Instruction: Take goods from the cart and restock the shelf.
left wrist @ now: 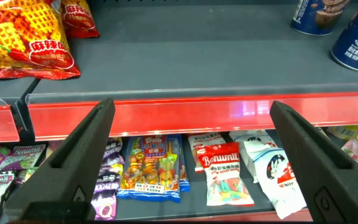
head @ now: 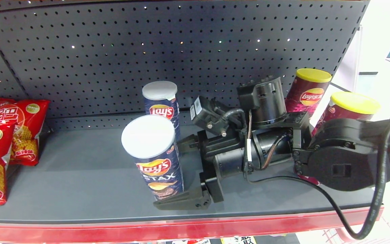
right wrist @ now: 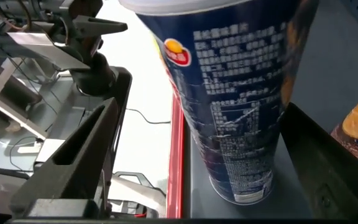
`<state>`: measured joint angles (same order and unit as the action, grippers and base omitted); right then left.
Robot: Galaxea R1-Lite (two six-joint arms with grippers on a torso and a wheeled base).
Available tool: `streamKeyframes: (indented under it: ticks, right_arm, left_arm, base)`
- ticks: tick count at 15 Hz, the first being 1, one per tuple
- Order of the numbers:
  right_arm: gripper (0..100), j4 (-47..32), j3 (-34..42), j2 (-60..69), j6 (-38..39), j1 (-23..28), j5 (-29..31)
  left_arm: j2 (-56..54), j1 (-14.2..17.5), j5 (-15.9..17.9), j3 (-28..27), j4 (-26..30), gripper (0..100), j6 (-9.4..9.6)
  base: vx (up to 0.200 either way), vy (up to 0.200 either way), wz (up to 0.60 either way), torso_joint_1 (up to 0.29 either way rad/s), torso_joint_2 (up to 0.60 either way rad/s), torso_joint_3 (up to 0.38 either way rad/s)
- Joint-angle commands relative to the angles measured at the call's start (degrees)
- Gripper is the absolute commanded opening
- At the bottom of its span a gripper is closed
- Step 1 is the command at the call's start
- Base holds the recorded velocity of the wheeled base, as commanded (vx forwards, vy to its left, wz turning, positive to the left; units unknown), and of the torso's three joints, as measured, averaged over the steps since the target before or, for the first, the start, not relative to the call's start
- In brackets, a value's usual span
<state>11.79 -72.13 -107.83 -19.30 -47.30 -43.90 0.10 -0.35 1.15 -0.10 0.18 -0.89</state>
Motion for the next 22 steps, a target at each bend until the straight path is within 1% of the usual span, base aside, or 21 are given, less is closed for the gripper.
streamKeyframes:
  ticks: [1, 7, 11, 17, 22]
  right_arm:
    - [100, -0.19, 0.06, -0.63, 0.05, 0.28, 0.22]
    - [100, -0.19, -0.2, -1.86, 0.05, 1.24, 0.3]
    - [100, -0.19, -1.26, -2.83, 0.14, 2.91, 0.3]
    - [100, -0.19, -1.17, -2.74, 0.05, 7.92, 0.04]
    - [100, -0.19, 1.03, 1.74, 0.05, 13.37, -0.22]
  left_arm:
    - [0.08, 0.0, 0.0, 0.01, -0.01, 100, 0.01]
    - [0.08, 0.0, 0.0, 0.01, -0.01, 100, 0.01]
    - [0.08, 0.09, 0.0, 0.01, -0.01, 100, 0.01]
    - [0.17, 0.0, 0.0, 0.01, -0.01, 100, 0.01]
    - [0.08, 0.0, 0.0, 0.01, -0.01, 100, 0.01]
  base:
    - [0.0, 0.0, 0.0, 0.0, 0.0, 0.0]
    - [0.0, 0.0, 0.0, 0.0, 0.0, 0.0]
    - [0.0, 0.0, 0.0, 0.0, 0.0, 0.0]
    - [0.0, 0.0, 0.0, 0.0, 0.0, 0.0]
    - [0.0, 0.0, 0.0, 0.0, 0.0, 0.0]
